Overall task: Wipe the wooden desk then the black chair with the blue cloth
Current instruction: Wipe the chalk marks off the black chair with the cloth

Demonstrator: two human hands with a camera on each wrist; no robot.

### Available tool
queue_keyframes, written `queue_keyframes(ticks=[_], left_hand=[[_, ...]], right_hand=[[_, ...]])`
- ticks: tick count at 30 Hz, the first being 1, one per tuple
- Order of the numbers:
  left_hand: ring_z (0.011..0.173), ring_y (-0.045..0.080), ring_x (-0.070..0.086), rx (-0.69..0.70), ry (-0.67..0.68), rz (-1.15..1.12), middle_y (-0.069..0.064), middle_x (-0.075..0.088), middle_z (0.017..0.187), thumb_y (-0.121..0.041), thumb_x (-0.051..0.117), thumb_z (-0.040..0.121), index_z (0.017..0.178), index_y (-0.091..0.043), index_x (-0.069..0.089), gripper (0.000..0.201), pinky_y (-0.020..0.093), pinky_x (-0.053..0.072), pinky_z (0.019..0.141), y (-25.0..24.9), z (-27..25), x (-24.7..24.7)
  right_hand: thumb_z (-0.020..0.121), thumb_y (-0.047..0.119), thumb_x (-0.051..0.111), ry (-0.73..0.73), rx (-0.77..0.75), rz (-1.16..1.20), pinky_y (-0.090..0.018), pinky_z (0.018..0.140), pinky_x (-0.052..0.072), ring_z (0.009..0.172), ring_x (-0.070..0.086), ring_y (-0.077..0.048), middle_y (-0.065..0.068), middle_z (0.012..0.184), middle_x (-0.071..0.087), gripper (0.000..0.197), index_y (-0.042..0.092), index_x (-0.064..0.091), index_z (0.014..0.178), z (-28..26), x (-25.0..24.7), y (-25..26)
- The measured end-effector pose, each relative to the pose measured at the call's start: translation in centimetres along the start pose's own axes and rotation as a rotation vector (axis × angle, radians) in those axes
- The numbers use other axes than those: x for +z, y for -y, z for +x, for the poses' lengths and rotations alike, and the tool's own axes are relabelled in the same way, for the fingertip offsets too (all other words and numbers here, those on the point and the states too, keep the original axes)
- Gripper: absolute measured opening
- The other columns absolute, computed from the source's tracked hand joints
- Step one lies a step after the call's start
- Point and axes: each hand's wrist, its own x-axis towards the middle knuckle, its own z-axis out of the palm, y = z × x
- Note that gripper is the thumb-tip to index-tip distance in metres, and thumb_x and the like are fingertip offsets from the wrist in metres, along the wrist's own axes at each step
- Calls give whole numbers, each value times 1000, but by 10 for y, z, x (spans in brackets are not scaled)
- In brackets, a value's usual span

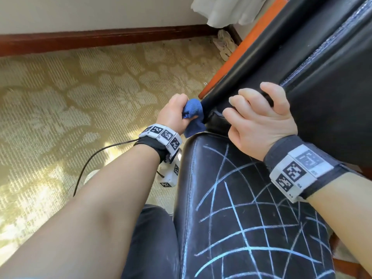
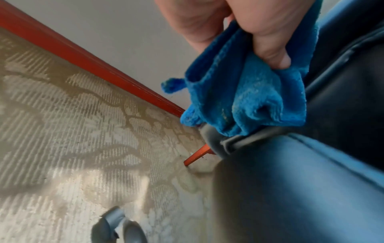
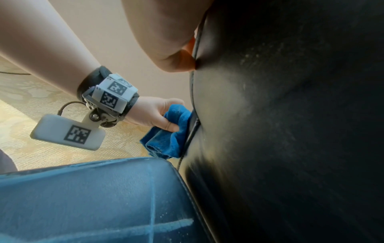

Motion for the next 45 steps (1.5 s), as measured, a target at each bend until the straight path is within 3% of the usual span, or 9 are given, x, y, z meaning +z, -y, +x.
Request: queue_keyframes(ticks=[5, 9, 14, 16, 19, 25, 30, 40, 45], left_hand=[[76, 26, 45, -37, 118, 156, 8, 40, 91, -15, 61, 86, 87, -13, 37, 24, 30, 23, 59, 15, 13, 3], [86, 34, 54, -126, 235, 285, 15, 46, 103, -12, 59, 87, 91, -12, 37, 22, 35, 32, 63, 20, 12, 1], [75, 28, 45, -122, 77, 99, 7, 39, 90, -20, 63, 86, 87, -10, 36, 29, 31, 28, 61, -2, -11, -21], [77, 25, 44, -43, 41, 35, 5, 41, 92, -25, 65, 86, 89, -10, 39, 30, 31, 30, 64, -19, -20, -34], [81, 22, 45, 11, 18, -16, 5, 43, 96, -26, 63, 87, 91, -10, 42, 26, 29, 31, 67, -44, -26, -41], [104, 32, 54, -224, -48, -34, 13, 52, 122, -28, 55, 92, 120, -4, 47, 38, 31, 34, 74, -75, -39, -25], [104, 31, 55, -283, -28, -115, 14, 57, 117, -26, 53, 93, 120, -3, 47, 36, 29, 34, 72, -80, -39, -12], [100, 26, 53, -161, 25, -105, 6, 53, 101, -23, 54, 93, 119, -3, 47, 34, 22, 29, 69, -98, -52, -27], [104, 22, 55, -48, 0, -174, 6, 60, 113, -24, 58, 91, 122, -8, 50, 37, 20, 34, 75, -119, -61, -40]], right_hand=[[65, 8, 49, 9, -20, -22, -35, 109, 13, 101, 48, -19, 0, 83, 63, 11, 14, 57, 69, -1, 3, -2], [66, 9, 50, 56, -52, -15, -37, 109, 12, 103, 47, -19, 0, 89, 63, 14, 15, 59, 75, -5, 0, -3], [66, 9, 56, 61, -54, 153, -37, 111, 12, 115, 45, -21, -3, 122, 57, 41, 19, 66, 105, -4, -25, -5], [72, 10, 54, -36, 50, 214, -39, 114, 13, 122, 42, -23, -3, 131, 45, 39, 21, 65, 108, 2, -42, -12], [80, 20, 53, -101, 248, 128, -42, 115, -1, 131, 27, -25, -2, 136, 30, 35, 22, 55, 115, 12, -64, -40], [83, 27, 52, -11, 296, 86, -44, 112, -16, 136, 8, -38, -5, 144, 20, 42, 22, 42, 123, 17, -68, -58], [84, 27, 47, 44, 300, 101, -41, 109, -23, 136, 2, -38, -1, 142, 20, 41, 23, 41, 124, 17, -66, -61], [80, 23, 51, 34, 337, 133, -41, 110, -23, 136, 2, -36, -1, 141, 21, 48, 20, 44, 127, 18, -63, -60], [80, 26, 51, 38, 313, 179, -41, 110, -21, 137, 4, -35, -5, 143, 26, 52, 20, 39, 130, 15, -67, -62]])
